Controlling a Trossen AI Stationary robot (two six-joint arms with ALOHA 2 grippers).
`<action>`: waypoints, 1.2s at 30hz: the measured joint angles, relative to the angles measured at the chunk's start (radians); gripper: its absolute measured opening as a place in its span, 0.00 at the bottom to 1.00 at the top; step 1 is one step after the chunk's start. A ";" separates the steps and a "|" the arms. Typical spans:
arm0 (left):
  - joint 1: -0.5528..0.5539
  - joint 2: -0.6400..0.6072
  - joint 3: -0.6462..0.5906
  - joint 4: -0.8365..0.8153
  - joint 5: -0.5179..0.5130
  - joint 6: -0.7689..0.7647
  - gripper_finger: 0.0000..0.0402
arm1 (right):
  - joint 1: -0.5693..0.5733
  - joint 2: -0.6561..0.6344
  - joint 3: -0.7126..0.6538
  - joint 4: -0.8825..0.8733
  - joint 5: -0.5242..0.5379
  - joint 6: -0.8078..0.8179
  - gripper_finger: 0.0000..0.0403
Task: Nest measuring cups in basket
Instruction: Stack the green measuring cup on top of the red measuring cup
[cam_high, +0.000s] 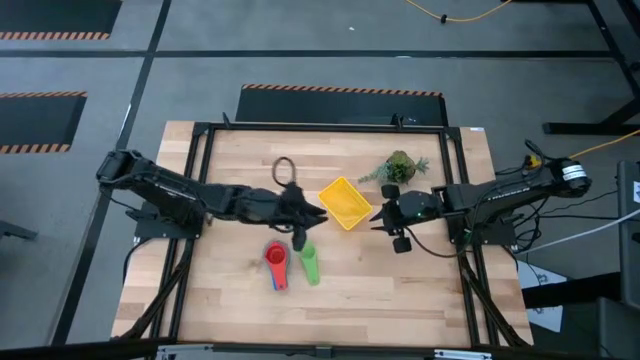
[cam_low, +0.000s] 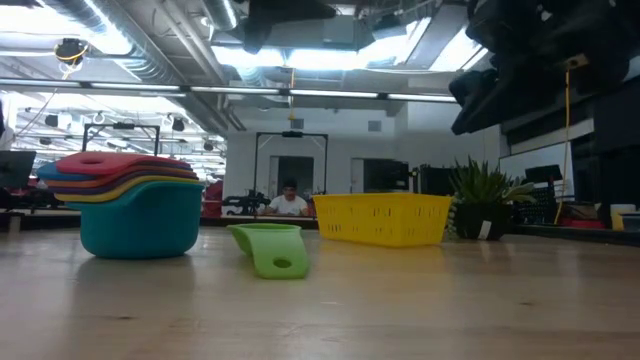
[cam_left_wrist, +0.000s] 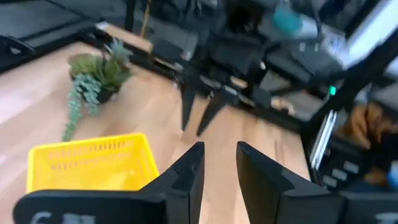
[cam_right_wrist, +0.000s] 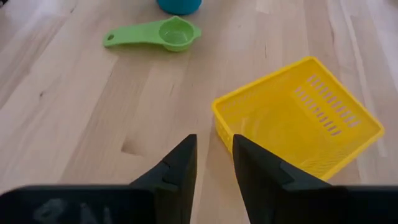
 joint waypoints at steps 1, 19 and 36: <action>0.000 0.022 0.037 -0.047 0.012 0.003 0.21 | 0.000 0.000 0.000 0.001 0.000 0.000 0.27; 0.000 0.320 0.349 -0.709 0.171 -0.005 0.21 | 0.000 0.000 -0.001 0.015 0.000 0.000 0.27; 0.030 0.410 0.349 -0.785 0.212 -0.032 0.26 | 0.000 0.000 -0.001 0.012 0.000 0.000 0.27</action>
